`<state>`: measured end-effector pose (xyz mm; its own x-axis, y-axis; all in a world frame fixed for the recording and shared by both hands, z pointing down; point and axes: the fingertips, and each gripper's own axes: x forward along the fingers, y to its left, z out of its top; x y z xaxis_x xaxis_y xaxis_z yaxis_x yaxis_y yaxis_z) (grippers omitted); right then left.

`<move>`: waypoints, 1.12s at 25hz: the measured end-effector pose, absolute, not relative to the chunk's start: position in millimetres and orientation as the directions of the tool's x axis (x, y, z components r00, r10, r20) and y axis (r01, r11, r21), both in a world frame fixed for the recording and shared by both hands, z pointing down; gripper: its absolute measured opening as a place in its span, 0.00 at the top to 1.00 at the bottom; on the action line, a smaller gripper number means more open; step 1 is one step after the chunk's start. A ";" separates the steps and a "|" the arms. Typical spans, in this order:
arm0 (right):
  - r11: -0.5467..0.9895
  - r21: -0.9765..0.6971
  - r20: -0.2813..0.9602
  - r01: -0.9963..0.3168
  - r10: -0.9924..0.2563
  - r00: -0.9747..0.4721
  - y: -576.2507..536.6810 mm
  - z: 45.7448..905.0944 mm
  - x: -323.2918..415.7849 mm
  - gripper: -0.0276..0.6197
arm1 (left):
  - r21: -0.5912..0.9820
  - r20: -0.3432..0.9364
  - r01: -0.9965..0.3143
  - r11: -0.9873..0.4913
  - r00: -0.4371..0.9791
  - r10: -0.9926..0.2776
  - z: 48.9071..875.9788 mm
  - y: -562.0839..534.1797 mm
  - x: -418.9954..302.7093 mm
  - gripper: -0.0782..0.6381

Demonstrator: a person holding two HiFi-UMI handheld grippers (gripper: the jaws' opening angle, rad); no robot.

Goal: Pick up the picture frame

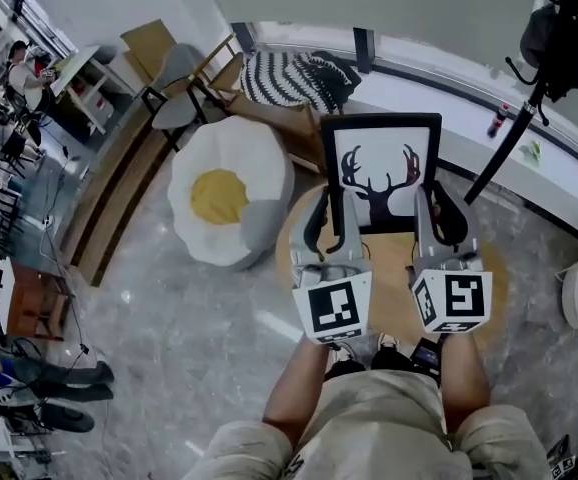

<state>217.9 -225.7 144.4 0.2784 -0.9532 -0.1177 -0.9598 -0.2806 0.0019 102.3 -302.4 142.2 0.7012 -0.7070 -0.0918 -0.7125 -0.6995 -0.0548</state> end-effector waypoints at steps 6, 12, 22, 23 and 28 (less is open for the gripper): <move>-0.285 0.043 -0.241 -0.957 -0.933 0.267 -208.8 90.3 201.3 0.84 | -0.081 -0.224 -0.700 -0.709 0.706 -0.672 87.9 -284.7 85.5 0.78; -0.296 0.088 -0.349 -0.951 -0.903 0.249 -191.9 49.9 188.5 0.84 | -0.140 -0.329 -0.701 -0.699 0.699 -0.635 49.6 -266.2 72.4 0.78; -0.330 0.136 -0.424 -0.934 -0.872 0.247 -182.0 29.7 179.8 0.84 | -0.167 -0.413 -0.705 -0.690 0.685 -0.600 32.5 -255.8 64.6 0.78; -0.333 0.140 -0.424 -0.932 -0.871 0.247 -181.2 29.3 179.3 0.84 | -0.164 -0.415 -0.703 -0.692 0.686 -0.598 32.2 -256.0 64.6 0.78; -0.346 0.137 -0.420 -0.928 -0.869 0.261 -179.7 28.1 179.0 0.84 | -0.156 -0.414 -0.693 -0.703 0.692 -0.591 31.6 -255.5 64.6 0.78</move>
<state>179.0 -179.7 28.1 0.2614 -0.8688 -0.4205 -0.9284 -0.3456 0.1369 64.6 -255.5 31.6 0.6925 -0.5907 -0.4141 -0.6935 -0.7033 -0.1563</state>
